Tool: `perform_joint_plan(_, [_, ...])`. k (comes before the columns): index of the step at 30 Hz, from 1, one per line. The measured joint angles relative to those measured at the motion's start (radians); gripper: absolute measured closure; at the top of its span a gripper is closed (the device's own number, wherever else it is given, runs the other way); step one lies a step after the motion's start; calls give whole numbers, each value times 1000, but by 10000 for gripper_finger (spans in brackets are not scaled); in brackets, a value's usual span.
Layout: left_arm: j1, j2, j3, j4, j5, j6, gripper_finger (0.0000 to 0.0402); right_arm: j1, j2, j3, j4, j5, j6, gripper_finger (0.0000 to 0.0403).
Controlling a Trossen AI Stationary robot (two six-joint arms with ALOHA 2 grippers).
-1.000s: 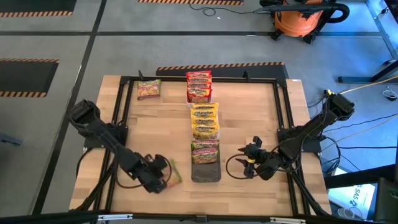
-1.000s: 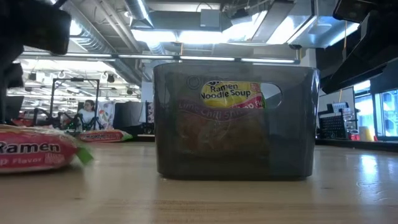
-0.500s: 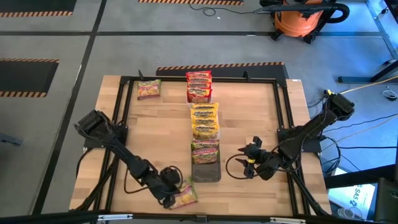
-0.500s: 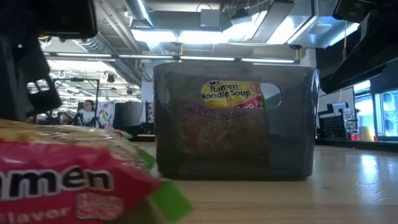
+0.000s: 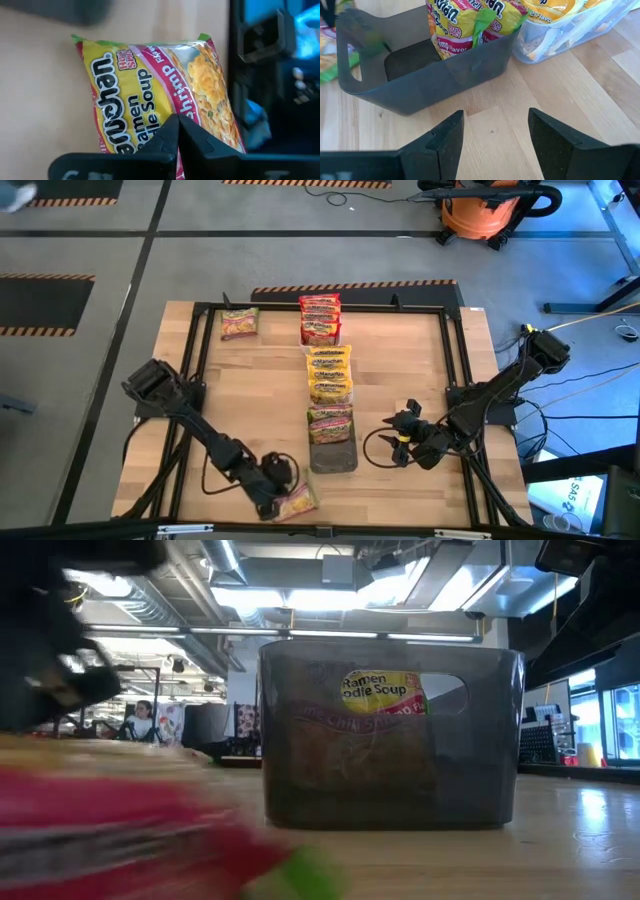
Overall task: Sort Maruchan noodles
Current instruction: Put the green noodle pack into the black bin
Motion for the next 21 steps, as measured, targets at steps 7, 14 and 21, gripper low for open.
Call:
perform_joint_plan(7, [-40,20,1,46,-37,-15,400,0,0,0,0,1,0,205])
perform_joint_plan(14, [11,112,4,263,-49,110,400,0,0,0,11,3,-3,205])
perform_joint_plan(21, [47,120,2,353,-111,191,400,0,0,0,53,2,-33,205])
